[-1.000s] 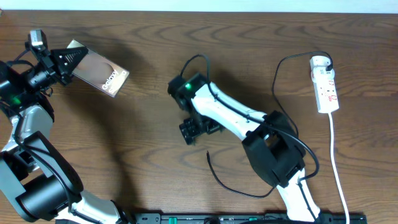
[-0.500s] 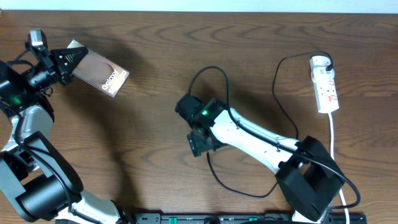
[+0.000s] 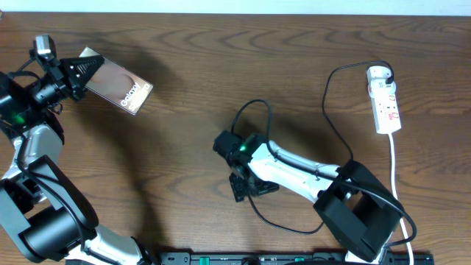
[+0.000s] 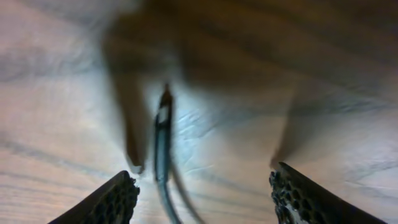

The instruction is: Plug charger to phone and switch on socket

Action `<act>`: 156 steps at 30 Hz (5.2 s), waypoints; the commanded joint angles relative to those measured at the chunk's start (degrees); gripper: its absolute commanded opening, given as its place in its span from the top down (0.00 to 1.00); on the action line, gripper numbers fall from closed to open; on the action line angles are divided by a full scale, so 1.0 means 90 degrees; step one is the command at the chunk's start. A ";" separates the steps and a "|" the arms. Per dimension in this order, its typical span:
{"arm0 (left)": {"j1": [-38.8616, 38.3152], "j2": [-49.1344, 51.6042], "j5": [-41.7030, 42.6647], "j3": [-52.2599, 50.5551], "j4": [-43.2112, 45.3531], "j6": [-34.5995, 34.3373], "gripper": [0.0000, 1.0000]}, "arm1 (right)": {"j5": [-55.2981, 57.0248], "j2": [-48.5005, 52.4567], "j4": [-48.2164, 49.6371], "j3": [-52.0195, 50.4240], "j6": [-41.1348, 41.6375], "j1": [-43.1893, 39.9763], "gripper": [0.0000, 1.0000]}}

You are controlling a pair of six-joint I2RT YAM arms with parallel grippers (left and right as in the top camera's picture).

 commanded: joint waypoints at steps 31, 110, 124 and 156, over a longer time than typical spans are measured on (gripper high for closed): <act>0.0017 -0.0066 0.0046 0.0160 0.0036 0.0063 0.93 | -0.0617 0.0862 0.0364 -0.0007 0.0211 -0.0471 0.98; -0.3776 -0.0068 0.0044 0.0160 0.0415 0.0542 0.93 | -0.7997 0.0588 -0.3713 0.2025 -1.0836 -0.3308 0.99; -0.3776 -0.0066 -0.0216 0.0160 0.0413 0.0605 0.93 | -0.7990 0.0588 -0.3939 0.2601 -1.0831 -0.3308 0.99; -0.3776 -0.0068 -0.0551 0.0160 0.0350 -0.0039 0.93 | -0.7849 0.0590 -0.3842 0.2601 -1.0635 -0.3611 0.99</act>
